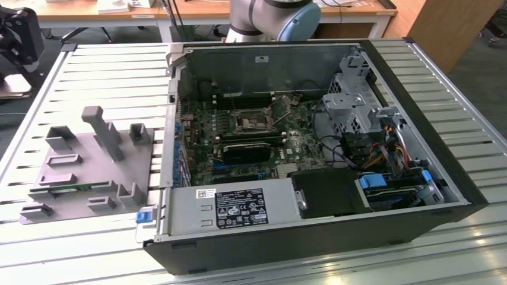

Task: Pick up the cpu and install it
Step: 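Pick up the cpu and move it towards the insertion slot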

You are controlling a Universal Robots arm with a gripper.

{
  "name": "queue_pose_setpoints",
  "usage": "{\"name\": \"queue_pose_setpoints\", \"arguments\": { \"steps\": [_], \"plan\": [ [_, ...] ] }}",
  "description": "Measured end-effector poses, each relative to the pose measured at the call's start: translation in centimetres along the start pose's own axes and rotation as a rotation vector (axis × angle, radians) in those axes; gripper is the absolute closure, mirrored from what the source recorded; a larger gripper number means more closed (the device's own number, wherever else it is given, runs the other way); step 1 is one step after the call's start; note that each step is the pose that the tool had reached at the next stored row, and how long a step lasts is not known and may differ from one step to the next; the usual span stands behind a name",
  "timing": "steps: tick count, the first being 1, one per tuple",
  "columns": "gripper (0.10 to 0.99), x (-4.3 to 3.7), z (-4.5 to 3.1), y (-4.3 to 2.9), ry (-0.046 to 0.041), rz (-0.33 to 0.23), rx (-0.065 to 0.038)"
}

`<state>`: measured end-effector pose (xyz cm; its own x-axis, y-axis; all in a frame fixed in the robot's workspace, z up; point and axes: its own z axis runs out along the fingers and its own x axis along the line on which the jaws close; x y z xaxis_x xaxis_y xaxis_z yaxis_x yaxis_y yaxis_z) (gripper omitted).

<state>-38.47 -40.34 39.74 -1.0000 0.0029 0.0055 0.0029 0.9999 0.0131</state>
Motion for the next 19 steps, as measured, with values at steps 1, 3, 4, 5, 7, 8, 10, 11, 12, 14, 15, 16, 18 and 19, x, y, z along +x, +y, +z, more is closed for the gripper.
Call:
{"name": "queue_pose_setpoints", "arguments": {
  "steps": [1,3,4,5,7,8,10,11,12,14,15,16,18,19],
  "plan": [
    [0.561,-0.15,0.0,0.0,-0.0001,0.0,0.0],
    [0.561,-0.43,-0.01,0.0,0.0,0.0,0.0],
    [0.561,-0.45,0.0,0.0,0.0,0.0,0.0],
    [0.561,-0.46,-0.08,0.01,0.0004,0.0,0.0],
    [0.561,-0.47,-0.28,0.01,0.0002,0.0,-0.001],
    [0.561,-0.48,-0.42,0.01,0.0002,0.0,-0.001],
    [0.561,-0.47,-0.64,0.01,0.0001,0.0,-0.001],
    [0.561,-0.47,-0.68,0.01,0.0,0.0,-0.001],
    [0.561,-0.48,-0.68,0.01,0.0,0.0,-0.001],
    [0.561,-0.55,-0.71,0.01,0.0003,0.0,-0.001],
    [0.561,-0.62,-0.71,0.01,0.0002,0.0,-0.001],
    [0.561,-0.74,-0.71,0.01,0.0002,0.0,-0.001],
    [0.561,-1.03,-0.71,0.01,0.0002,0.0,-0.001],
    [0.561,-1.23,-0.71,0.01,0.0002,0.0,-0.001]
  ]
}}
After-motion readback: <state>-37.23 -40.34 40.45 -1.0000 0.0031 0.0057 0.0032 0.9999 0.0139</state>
